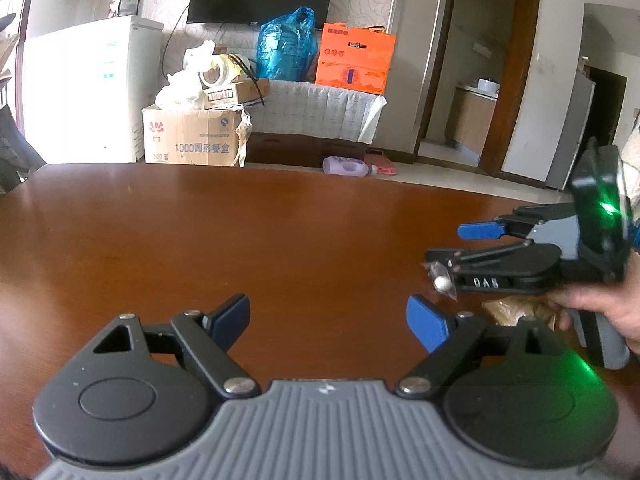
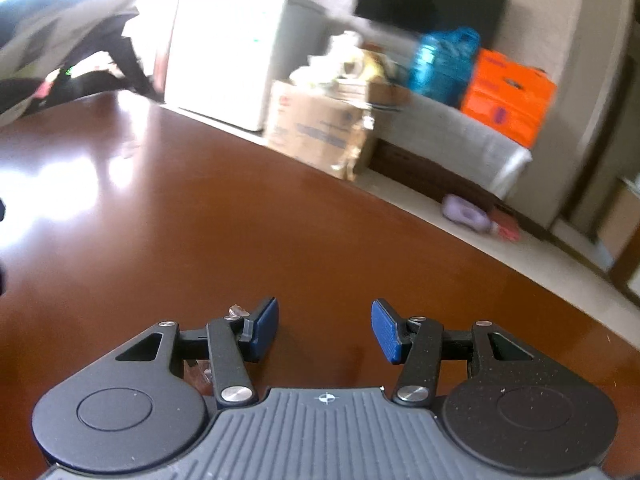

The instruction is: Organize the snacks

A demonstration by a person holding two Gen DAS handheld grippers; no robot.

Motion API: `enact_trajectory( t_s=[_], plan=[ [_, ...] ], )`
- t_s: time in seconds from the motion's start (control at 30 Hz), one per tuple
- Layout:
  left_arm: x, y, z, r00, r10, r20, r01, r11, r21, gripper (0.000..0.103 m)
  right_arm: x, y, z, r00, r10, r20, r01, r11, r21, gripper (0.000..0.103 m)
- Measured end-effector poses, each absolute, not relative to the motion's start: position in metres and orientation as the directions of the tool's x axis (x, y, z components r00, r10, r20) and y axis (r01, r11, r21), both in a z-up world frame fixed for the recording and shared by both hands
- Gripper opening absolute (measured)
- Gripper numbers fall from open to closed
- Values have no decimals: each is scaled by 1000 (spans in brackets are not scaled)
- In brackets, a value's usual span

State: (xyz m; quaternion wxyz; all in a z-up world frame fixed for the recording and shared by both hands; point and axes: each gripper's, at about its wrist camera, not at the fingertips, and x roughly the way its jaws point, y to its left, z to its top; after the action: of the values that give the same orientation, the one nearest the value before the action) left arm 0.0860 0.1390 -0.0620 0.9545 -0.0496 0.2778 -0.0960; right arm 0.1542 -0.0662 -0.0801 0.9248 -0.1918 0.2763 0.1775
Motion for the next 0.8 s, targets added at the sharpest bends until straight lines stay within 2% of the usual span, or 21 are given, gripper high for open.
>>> enact_trajectory(
  t_s=[0.23, 0.43, 0.6, 0.8],
  plan=[
    [82, 128, -59, 813, -244, -528, 213, 970, -121, 87, 104, -49, -77, 763, 283, -581, -505, 822, -263, 53],
    [76, 107, -62, 807, -280, -520, 294, 954, -57, 87, 45, -85, -48, 849, 194, -492, -287, 950, -122, 58],
    [77, 79, -70, 804, -294, -517, 337, 941, -10, 87, 10, -103, -54, 844, 135, -520, -222, 969, -110, 58],
    [79, 43, -80, 794, -307, -526, 392, 918, 57, 87, 22, -114, -63, 828, 134, -545, -175, 984, -24, 58]
  ],
)
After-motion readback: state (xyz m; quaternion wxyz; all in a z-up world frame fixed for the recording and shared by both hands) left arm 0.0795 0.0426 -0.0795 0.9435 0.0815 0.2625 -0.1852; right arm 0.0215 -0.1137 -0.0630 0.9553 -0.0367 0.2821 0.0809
